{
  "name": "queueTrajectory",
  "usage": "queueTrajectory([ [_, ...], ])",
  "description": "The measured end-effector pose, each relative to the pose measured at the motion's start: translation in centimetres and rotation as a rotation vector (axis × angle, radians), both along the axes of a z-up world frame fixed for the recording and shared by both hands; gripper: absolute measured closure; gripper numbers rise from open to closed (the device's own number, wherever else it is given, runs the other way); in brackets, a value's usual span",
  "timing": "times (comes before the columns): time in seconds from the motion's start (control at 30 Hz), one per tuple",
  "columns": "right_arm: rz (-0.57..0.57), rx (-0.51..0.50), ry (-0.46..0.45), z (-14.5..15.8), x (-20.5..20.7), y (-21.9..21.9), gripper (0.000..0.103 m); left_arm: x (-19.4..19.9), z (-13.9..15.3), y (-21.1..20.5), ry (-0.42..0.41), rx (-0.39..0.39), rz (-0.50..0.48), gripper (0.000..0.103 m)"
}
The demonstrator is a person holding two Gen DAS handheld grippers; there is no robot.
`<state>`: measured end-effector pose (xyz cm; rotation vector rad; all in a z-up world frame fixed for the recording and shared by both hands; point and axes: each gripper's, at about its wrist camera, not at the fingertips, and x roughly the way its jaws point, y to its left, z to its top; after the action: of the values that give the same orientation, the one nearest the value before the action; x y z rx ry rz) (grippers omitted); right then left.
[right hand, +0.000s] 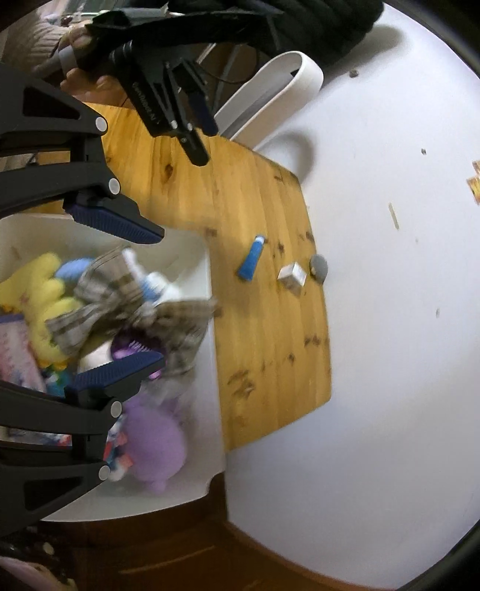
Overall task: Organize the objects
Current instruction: 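Move both tools back over the table toward the blue tube and white box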
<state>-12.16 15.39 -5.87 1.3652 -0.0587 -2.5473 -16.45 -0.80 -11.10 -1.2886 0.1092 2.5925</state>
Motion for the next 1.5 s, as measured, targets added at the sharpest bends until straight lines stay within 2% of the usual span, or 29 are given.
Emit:
queueTrajectory([
  [0.2, 0.050, -0.013, 0.018, 1.9, -4.5, -2.8, 0.041, -1.7, 0.3, -1.7, 0.011, 0.022, 0.044, 0.042],
  [0.3, 0.067, -0.048, 0.003, 2.4, -7.2, -4.0, 0.041, -3.3, 0.2, -1.6, 0.005, 0.045, 0.063, 0.036],
  [0.37, 0.073, -0.062, -0.004, 2.7, -9.7, -5.0, 0.041, -4.4, 0.1, -1.3, -0.002, 0.058, 0.078, 0.035],
  [0.57, 0.018, -0.112, -0.073, 1.7, -18.1, -6.3, 0.041, -9.2, -2.5, 0.0, -0.048, 0.099, 0.140, 0.035],
  [0.73, -0.022, -0.152, -0.242, -2.8, -26.1, -6.8, 0.041, -13.7, -6.7, 1.3, -0.166, 0.160, 0.220, 0.035],
  [0.87, -0.044, -0.150, -0.351, -6.8, -30.1, -7.4, 0.041, -16.1, -9.5, 1.3, -0.245, 0.225, 0.308, 0.037],
  [1.0, -0.060, -0.169, -0.429, -10.0, -32.4, -7.7, 0.041, -17.6, -11.0, 1.4, -0.279, 0.287, 0.369, 0.037],
  [1.23, -0.051, -0.164, -0.516, -13.4, -35.2, -9.4, 0.041, -18.6, -11.8, 2.5, -0.320, 0.305, 0.406, 0.037],
  [1.5, -0.036, -0.049, -0.614, -16.8, -36.9, -11.0, 0.041, -18.7, -12.8, 2.6, -0.383, 0.327, 0.439, 0.037],
])
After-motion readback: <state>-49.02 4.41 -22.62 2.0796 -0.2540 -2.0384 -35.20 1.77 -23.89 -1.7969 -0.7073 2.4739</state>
